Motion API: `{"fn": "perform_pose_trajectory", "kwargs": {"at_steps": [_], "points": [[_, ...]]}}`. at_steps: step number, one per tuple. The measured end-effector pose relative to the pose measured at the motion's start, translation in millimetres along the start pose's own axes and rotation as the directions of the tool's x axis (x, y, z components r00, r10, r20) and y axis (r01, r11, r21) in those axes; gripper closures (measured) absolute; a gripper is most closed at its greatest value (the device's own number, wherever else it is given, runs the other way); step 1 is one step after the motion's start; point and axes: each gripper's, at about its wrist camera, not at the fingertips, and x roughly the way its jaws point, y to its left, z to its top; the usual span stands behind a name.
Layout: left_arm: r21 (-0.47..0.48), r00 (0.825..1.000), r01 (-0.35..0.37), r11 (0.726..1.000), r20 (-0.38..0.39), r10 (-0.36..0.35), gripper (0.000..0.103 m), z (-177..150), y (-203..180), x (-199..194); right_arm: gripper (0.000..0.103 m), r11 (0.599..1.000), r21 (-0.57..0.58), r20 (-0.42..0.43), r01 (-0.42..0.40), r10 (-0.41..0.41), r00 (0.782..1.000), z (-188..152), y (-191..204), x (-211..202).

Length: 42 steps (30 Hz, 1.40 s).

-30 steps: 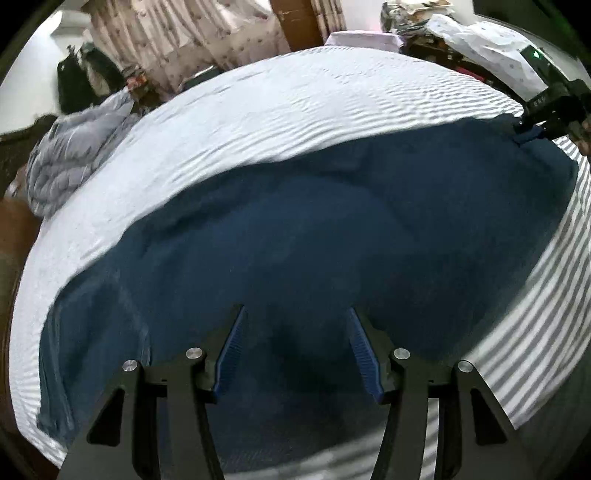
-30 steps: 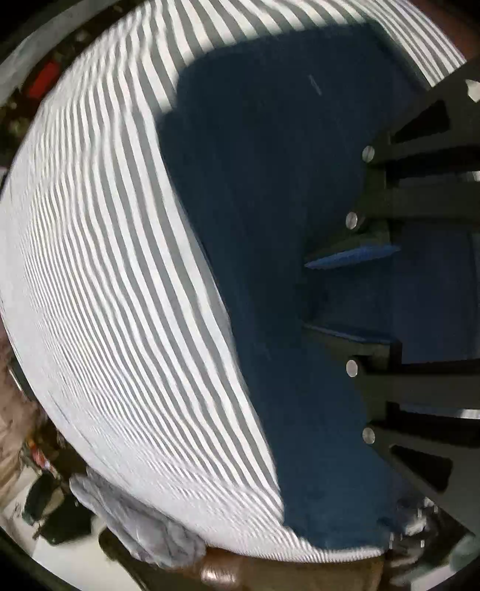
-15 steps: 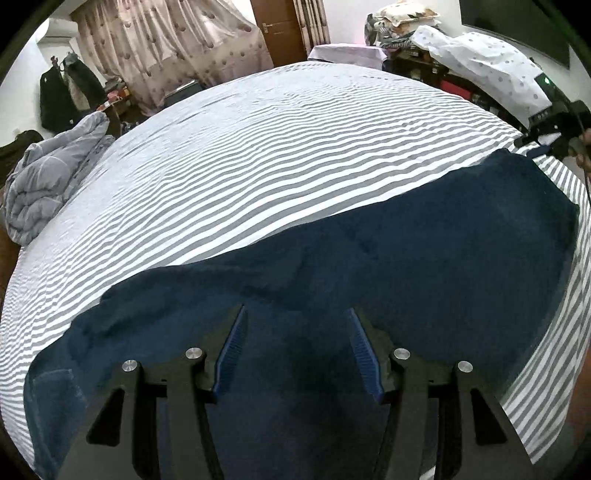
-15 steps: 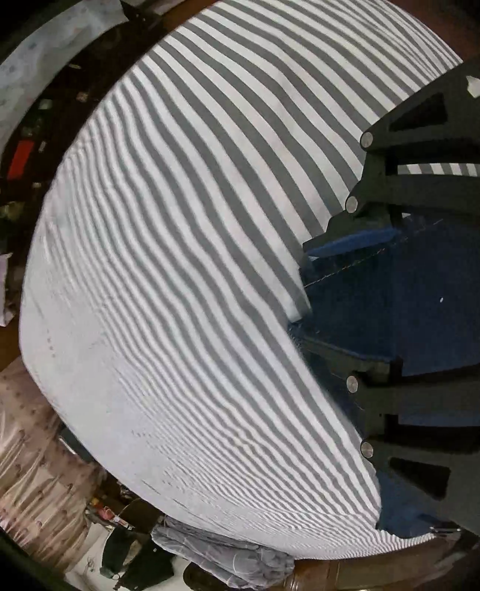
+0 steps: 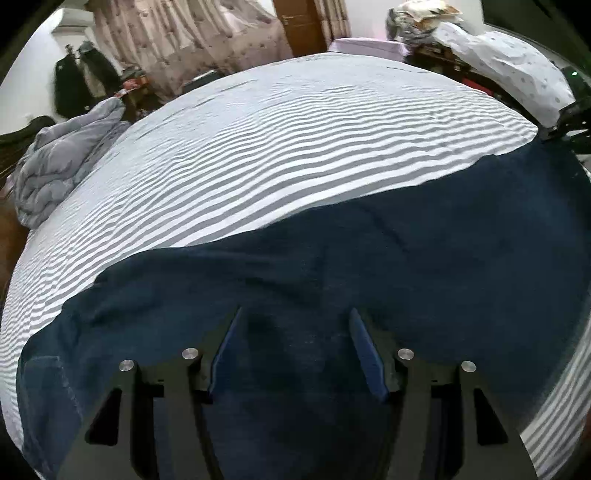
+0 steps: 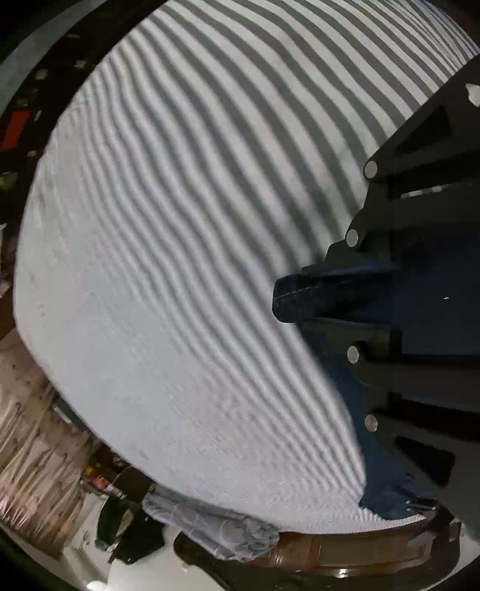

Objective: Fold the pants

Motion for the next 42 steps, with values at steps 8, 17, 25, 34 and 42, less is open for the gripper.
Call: {"fn": "perform_pose_trajectory", "kwargs": {"at_steps": [8,17,25,34,42], "points": [[0.004,0.996,-0.085,0.996,0.034,0.084,0.039,-13.7,-0.5,-0.1,0.063,0.983,-0.038,-0.011,0.181,-0.181,0.983,0.3,4.0,26.4],[0.086,0.997,-0.036,0.996,0.069,0.03,0.037,-16.4,-25.2,-21.6,0.061,0.999,0.032,0.109,0.013,-0.016,0.994,-33.7,-0.7,-32.7],[0.064,0.999,-0.036,0.997,0.003,0.036,0.03,-18.5,-11.9,-11.9,0.08,0.988,0.136,0.077,0.071,-0.082,0.994,-70.1,-53.2,-31.8],[0.064,0.999,-0.052,0.997,0.002,0.052,0.03,-43.3,8.1,-38.7,0.067,0.935,0.297,0.209,-0.194,0.134,0.969,-147.9,-112.7,-86.0],[0.035,1.0,-0.011,0.999,-0.027,0.012,0.03,-47.9,2.0,-40.2,0.065,0.9,0.336,0.243,-0.278,0.202,0.949,-168.4,-105.5,-72.1]]}}
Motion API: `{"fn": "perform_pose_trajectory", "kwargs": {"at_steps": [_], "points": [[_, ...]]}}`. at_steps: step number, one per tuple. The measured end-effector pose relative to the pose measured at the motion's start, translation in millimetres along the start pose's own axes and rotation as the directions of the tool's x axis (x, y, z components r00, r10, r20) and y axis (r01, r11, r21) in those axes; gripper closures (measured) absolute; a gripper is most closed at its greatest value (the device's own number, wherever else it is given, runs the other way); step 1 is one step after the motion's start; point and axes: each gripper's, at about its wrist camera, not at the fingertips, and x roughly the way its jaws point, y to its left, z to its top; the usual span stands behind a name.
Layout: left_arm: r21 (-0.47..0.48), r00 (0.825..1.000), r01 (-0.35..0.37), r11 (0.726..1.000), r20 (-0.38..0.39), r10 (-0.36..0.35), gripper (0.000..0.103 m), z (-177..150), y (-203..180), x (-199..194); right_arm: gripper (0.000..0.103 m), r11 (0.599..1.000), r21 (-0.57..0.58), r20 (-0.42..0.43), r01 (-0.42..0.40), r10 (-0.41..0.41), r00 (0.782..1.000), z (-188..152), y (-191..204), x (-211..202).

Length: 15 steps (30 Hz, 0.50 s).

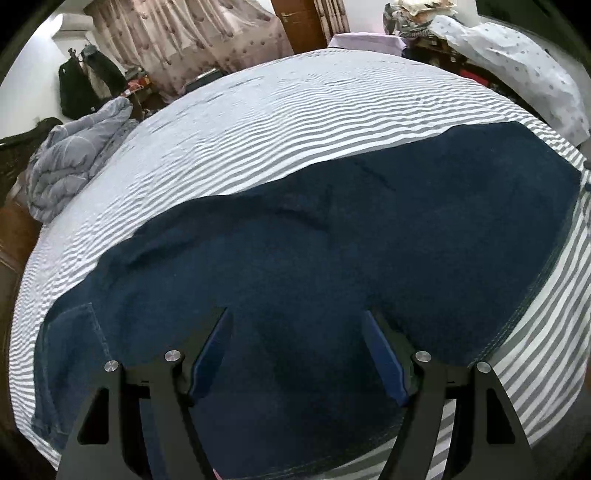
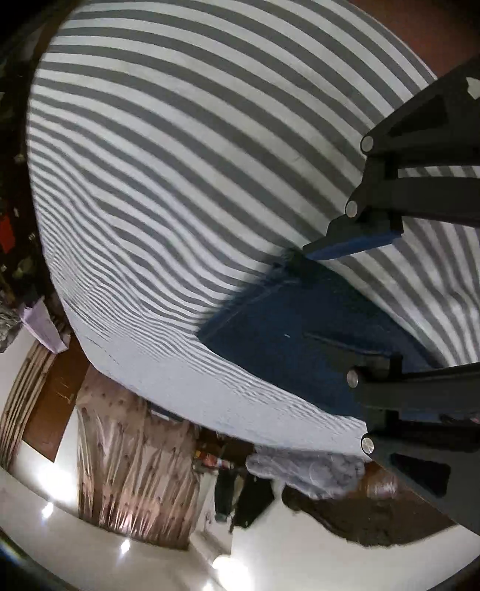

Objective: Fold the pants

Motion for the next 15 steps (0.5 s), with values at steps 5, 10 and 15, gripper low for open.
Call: {"fn": "perform_pose_trajectory", "kwargs": {"at_steps": [5,10,15], "points": [[0.012,1.0,-0.003,1.0,-0.022,0.004,0.03,2.9,-11.1,11.0,0.065,0.999,0.03,-0.02,-0.033,0.033,0.999,5.9,-5.4,28.0],[0.007,1.0,0.001,1.0,-0.024,-0.001,0.03,1.4,-11.8,12.8,0.067,0.99,0.046,0.018,-0.131,0.13,0.991,20.6,-3.3,54.8],[0.003,1.0,-0.007,1.0,-0.018,0.007,0.026,-0.7,-11.0,13.3,0.085,0.985,0.037,0.027,-0.17,0.169,0.985,27.7,7.3,57.5]]}}
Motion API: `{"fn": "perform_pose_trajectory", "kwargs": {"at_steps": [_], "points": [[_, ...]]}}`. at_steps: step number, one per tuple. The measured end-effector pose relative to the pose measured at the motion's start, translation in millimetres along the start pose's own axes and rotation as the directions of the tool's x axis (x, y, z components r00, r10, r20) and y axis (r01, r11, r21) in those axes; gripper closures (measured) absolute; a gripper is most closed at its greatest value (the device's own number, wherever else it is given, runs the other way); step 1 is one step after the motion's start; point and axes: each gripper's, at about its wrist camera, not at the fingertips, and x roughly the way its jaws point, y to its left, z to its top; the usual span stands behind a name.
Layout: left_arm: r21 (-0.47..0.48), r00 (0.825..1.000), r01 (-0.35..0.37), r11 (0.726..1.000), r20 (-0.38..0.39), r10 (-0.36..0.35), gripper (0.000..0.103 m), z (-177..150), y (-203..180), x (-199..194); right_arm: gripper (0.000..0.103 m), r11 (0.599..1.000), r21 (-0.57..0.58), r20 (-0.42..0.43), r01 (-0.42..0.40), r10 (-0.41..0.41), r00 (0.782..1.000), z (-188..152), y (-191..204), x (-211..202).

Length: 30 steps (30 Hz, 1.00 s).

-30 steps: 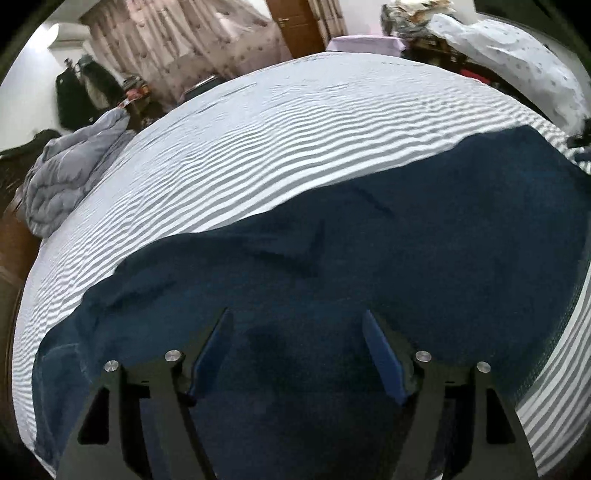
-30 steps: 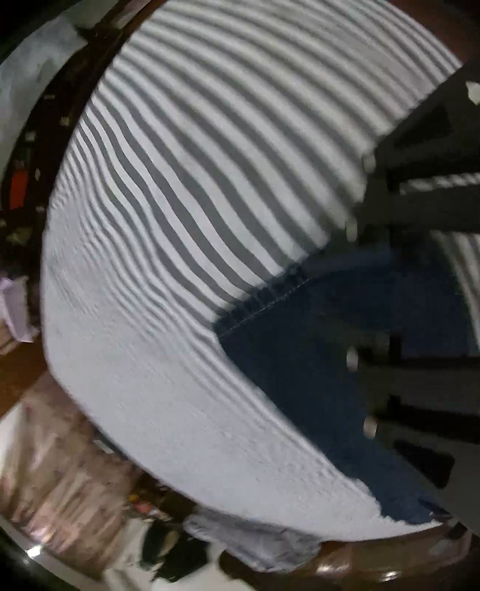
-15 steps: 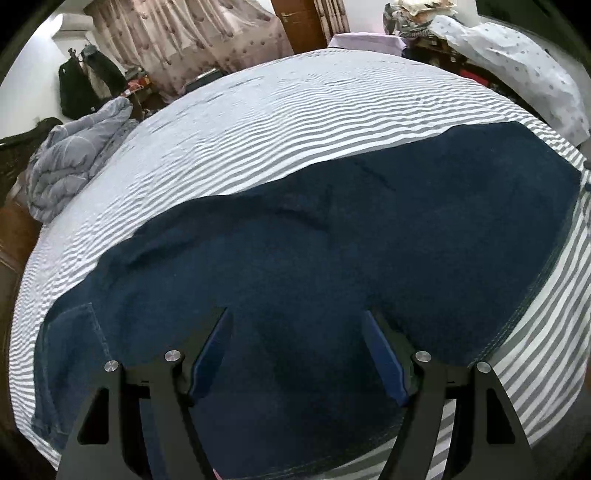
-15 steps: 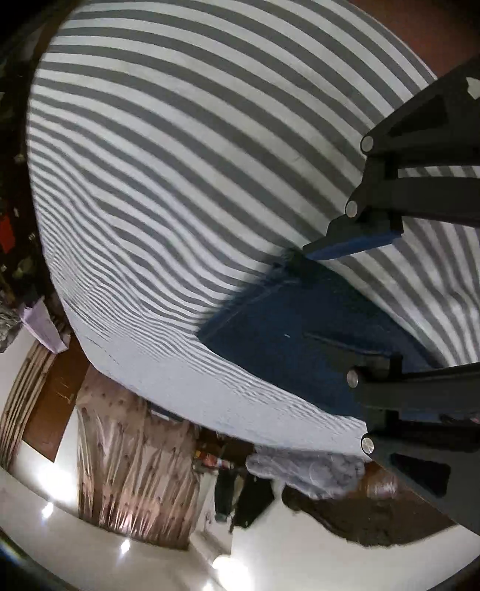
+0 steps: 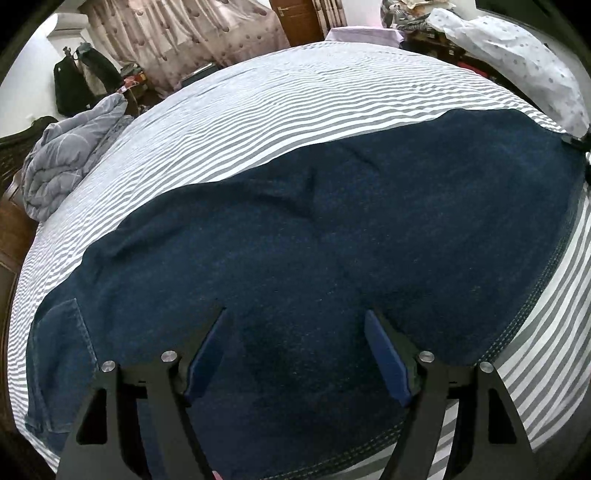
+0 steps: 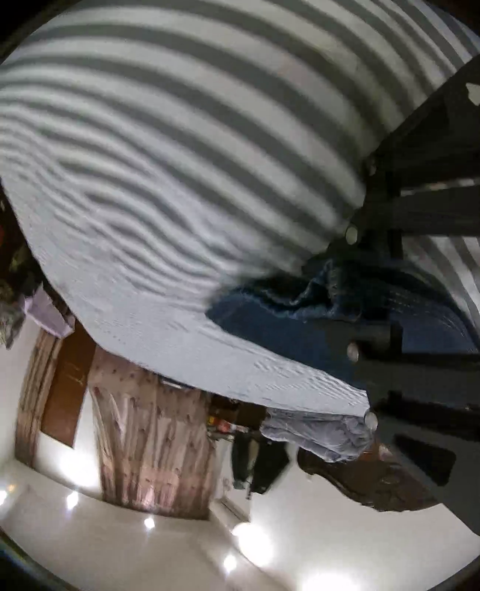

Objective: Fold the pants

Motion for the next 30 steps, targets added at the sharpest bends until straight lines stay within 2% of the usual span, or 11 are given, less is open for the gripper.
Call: {"fn": "perform_pose_trajectory", "kwargs": {"at_steps": [5,10,15,20,25,27,30], "points": [[-0.021,1.0,0.004,1.0,0.002,-0.004,0.024,-1.6,1.7,2.0,0.086,0.997,-0.053,0.0,0.064,-0.064,0.998,-0.2,20.4,-3.0],[-0.015,1.0,-0.001,1.0,0.017,0.001,0.021,-3.7,2.5,1.3,0.086,0.995,-0.094,0.003,0.028,-0.028,1.0,-4.2,56.3,-9.1],[-0.045,1.0,0.03,0.999,-0.002,-0.03,0.021,-1.6,12.5,-1.5,0.086,0.963,-0.271,-0.058,-0.007,-0.009,0.998,-23.0,138.4,-0.5],[-0.135,0.999,0.031,0.99,0.042,-0.026,0.021,-0.3,52.4,-24.5,0.086,0.908,-0.413,-0.164,-0.068,-0.001,0.986,-63.7,217.5,26.4],[-0.218,0.999,0.001,0.976,0.044,0.009,0.021,-18.4,104.5,-38.2,0.086,0.844,-0.516,-0.309,-0.147,-0.023,0.951,-139.6,276.7,76.3],[-0.248,0.999,-0.021,0.968,0.04,0.032,0.021,-30.8,125.9,-42.0,0.086,0.831,-0.529,-0.367,-0.171,-0.042,0.929,-173.4,286.0,101.3],[-0.289,0.999,-0.035,0.957,0.029,0.045,0.021,-50.5,151.4,-45.1,0.086,0.805,-0.568,-0.436,-0.17,-0.119,0.892,-224.4,285.3,139.5]]}}
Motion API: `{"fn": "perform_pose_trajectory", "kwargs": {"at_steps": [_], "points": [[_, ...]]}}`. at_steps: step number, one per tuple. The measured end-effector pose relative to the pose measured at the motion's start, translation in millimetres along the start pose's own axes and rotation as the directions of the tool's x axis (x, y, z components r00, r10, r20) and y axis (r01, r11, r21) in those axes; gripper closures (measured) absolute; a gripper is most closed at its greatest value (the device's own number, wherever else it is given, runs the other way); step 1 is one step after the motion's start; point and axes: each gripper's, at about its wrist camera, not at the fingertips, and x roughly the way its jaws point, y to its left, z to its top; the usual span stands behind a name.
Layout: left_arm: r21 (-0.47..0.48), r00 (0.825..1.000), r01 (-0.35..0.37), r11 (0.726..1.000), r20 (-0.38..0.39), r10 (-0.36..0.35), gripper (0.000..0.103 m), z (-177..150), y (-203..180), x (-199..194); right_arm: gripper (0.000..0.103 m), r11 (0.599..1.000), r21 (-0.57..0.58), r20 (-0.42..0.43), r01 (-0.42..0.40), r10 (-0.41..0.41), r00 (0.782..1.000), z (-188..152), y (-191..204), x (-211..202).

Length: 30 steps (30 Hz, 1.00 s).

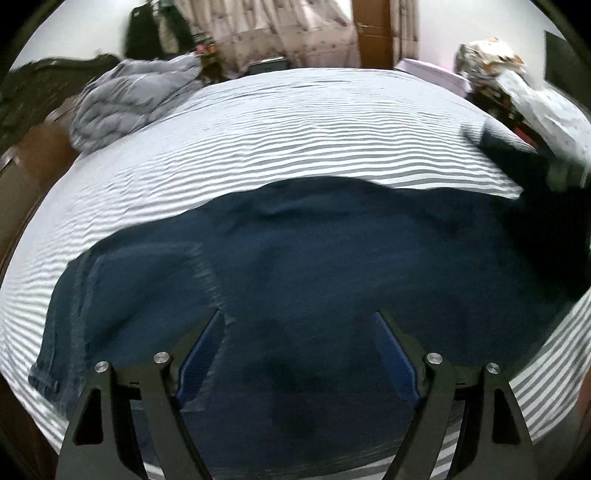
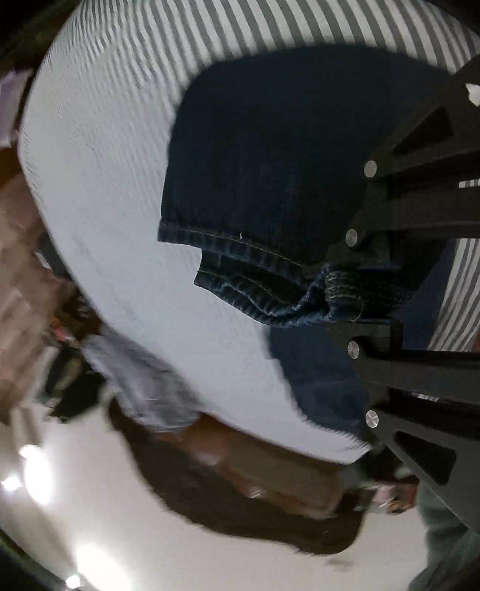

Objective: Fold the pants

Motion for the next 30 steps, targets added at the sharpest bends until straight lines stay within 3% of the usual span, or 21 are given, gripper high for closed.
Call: {"fn": "perform_pose_trajectory", "kwargs": {"at_steps": [3,6,9,13,15,19,22,25,28,30], "points": [[-0.042,1.0,0.007,0.999,-0.018,-0.007,0.021,-10.3,22.6,0.6,0.086,0.998,-0.045,-0.136,0.042,-0.048,0.99,-23.4,15.4,66.3],[-0.063,0.999,0.03,0.998,-0.015,-0.031,0.021,-14.8,30.1,-1.4,0.085,0.989,-0.108,-0.199,0.097,-0.117,0.973,-43.4,23.2,102.3],[-0.06,0.999,0.048,0.997,0.004,-0.048,0.021,-13.8,32.2,-7.3,0.085,0.986,-0.115,-0.205,0.119,-0.141,0.969,-47.1,29.0,108.4],[-0.062,0.996,0.094,0.994,0.011,-0.094,0.021,-8.0,20.8,-12.8,0.085,0.994,-0.098,-0.224,0.054,-0.075,0.972,-47.3,37.6,102.8],[-0.059,0.995,0.097,0.994,0.011,-0.097,0.021,-6.0,15.2,-13.1,0.083,0.987,-0.134,-0.238,0.089,-0.119,0.964,-58.7,40.5,107.7],[-0.07,0.992,0.127,0.989,-0.01,-0.128,0.021,-5.9,14.3,-9.6,0.065,0.994,-0.081,-0.217,0.069,-0.085,0.973,-64.0,40.5,112.2],[-0.093,0.989,0.143,0.985,-0.02,-0.145,0.021,-3.3,19.5,-10.9,0.057,0.992,-0.098,-0.215,0.085,-0.104,0.971,-62.2,48.3,107.3],[-0.12,0.982,0.182,0.976,-0.023,-0.186,0.021,0.0,24.2,-15.5,0.056,0.995,-0.068,-0.162,0.069,-0.08,0.984,-57.4,54.2,81.9],[-0.138,0.965,0.253,0.957,-0.03,-0.26,0.021,3.3,17.6,-22.6,0.053,0.997,-0.024,-0.087,0.067,-0.069,0.994,-56.2,48.3,46.4],[-0.143,0.944,0.318,0.937,-0.046,-0.327,0.021,4.2,7.6,-23.6,0.053,0.997,0.001,-0.043,0.076,-0.076,0.996,-60.4,40.5,21.1]]}}
